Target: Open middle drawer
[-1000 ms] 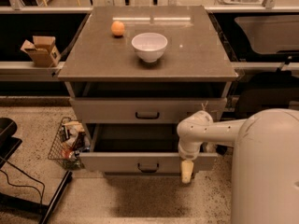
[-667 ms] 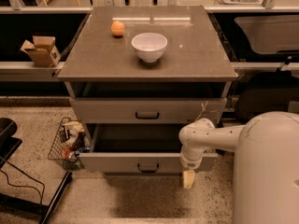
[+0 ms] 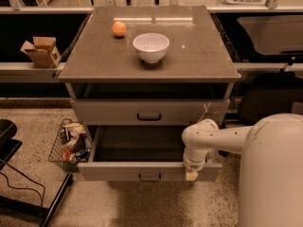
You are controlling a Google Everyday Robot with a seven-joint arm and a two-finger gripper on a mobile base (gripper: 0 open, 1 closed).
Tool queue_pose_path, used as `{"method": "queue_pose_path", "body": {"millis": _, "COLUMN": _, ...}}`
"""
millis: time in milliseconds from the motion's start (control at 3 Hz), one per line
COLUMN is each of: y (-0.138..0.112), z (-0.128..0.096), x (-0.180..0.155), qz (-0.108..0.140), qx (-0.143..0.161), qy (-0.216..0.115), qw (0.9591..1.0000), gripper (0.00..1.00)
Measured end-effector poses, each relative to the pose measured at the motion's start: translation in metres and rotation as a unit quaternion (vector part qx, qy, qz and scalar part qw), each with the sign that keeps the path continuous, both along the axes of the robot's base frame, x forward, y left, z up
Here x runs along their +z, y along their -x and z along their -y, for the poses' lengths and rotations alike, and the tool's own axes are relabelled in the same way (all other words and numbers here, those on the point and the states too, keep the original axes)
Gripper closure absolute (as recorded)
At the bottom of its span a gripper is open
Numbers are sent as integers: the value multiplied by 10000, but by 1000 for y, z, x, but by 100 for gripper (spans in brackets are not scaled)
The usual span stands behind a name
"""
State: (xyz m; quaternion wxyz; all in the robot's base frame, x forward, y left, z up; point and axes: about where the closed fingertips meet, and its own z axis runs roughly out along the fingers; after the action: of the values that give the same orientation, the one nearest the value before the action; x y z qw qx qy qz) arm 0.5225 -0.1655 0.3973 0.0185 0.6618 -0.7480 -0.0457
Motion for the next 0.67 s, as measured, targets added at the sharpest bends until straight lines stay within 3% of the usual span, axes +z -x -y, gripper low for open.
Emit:
{"method": "queue_pose_path", "body": {"millis": 333, "y": 12, "z": 4, "x": 12, "qz": -10, "qx": -104, "qy": 18, "qw": 9999, "gripper": 99}}
{"method": "queue_pose_path", "body": {"millis": 667, "y": 14, "z": 4, "x": 11, "qz": -10, "qx": -104, "qy": 18, "qw": 9999, "gripper": 100}}
